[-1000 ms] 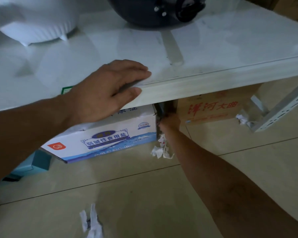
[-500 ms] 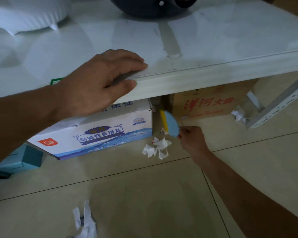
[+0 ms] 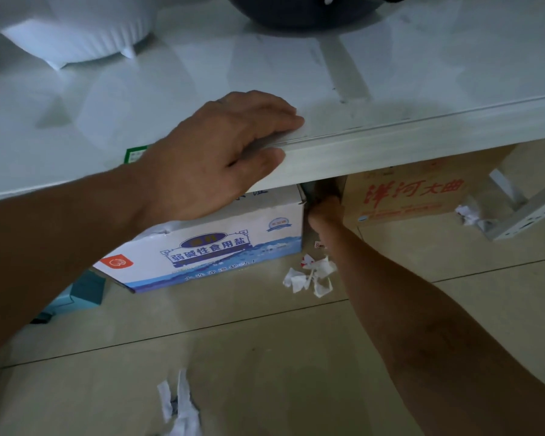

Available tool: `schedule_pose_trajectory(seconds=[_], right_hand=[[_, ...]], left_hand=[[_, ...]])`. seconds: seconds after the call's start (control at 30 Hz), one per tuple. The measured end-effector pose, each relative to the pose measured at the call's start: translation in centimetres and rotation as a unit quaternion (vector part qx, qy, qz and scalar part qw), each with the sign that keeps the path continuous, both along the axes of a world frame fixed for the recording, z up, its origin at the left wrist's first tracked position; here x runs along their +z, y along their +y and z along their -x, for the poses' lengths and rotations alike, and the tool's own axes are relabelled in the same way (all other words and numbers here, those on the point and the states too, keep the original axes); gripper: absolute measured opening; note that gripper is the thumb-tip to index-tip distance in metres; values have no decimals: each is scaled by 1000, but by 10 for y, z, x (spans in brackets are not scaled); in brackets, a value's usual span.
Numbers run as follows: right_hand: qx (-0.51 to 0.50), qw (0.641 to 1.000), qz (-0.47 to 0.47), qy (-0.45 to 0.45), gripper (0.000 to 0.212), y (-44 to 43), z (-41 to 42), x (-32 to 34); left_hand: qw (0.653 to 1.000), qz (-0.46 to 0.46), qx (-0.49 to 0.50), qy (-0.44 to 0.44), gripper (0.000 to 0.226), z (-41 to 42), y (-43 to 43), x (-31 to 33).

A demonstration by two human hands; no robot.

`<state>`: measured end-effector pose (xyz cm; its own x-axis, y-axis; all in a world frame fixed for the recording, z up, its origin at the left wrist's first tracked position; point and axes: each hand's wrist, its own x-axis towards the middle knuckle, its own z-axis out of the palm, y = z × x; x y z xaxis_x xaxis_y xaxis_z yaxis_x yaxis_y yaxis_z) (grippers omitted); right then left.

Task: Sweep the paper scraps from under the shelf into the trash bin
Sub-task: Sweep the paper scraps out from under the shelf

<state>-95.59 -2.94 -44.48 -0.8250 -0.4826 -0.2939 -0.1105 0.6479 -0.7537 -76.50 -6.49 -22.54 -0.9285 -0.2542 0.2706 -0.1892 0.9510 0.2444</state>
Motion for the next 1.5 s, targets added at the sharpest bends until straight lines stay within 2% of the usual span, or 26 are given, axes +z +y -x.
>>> schedule_pose_trajectory(seconds=[0.17, 0.27, 0.33, 0.47, 0.57, 0.7, 0.77, 0.83, 0.93, 1.0, 1.13, 1.3, 1.43, 1.5], right_hand=[[68, 995, -42, 66, 21, 60, -18, -2], [36, 997, 46, 58, 25, 70, -21, 2], [34, 995, 65, 65, 24, 47, -18, 6], [99, 991, -39, 78, 27, 23, -8, 6], [188, 965, -121, 133, 28, 55, -7, -1], [248, 937, -94, 230, 27, 117, -13, -6], [223, 936, -71, 262, 26, 127, -9, -11], [205, 932, -90, 286, 25, 120, -6, -16], [229, 926, -134, 269, 21, 114, -21, -14], [292, 900, -163, 280, 23, 122, -44, -14], [354, 884, -125, 277, 21, 162, -89, -7], [288, 901, -151, 288, 24, 152, -92, -3], [351, 875, -174, 286, 20, 169, -131, -1], [318, 896, -153, 268, 16, 188, -135, 0]], left_hand=[[1000, -2, 4, -5, 46, -7, -2, 1], [1000, 0, 12, -12, 47, -14, -9, 4], [1000, 1, 19, -12, 47, -18, -14, 4], [1000, 4, 14, -16, 47, -12, -16, -1], [1000, 12, 6, -22, 48, -6, -16, -4], [1000, 16, 0, -11, 47, -7, -19, -6], [1000, 18, 0, -15, 48, -7, -18, -6], [1000, 18, 3, -19, 48, -7, -18, -5], [999, 25, 6, -25, 48, -7, -17, -5], [999, 32, 3, -29, 48, -7, -18, -5], [999, 31, 0, -28, 47, -9, -19, -6], [999, 41, 4, -27, 46, -9, -14, -4], [998, 45, 9, -36, 47, -11, -12, -3], [998, 48, 8, -40, 47, -11, -10, -2]])
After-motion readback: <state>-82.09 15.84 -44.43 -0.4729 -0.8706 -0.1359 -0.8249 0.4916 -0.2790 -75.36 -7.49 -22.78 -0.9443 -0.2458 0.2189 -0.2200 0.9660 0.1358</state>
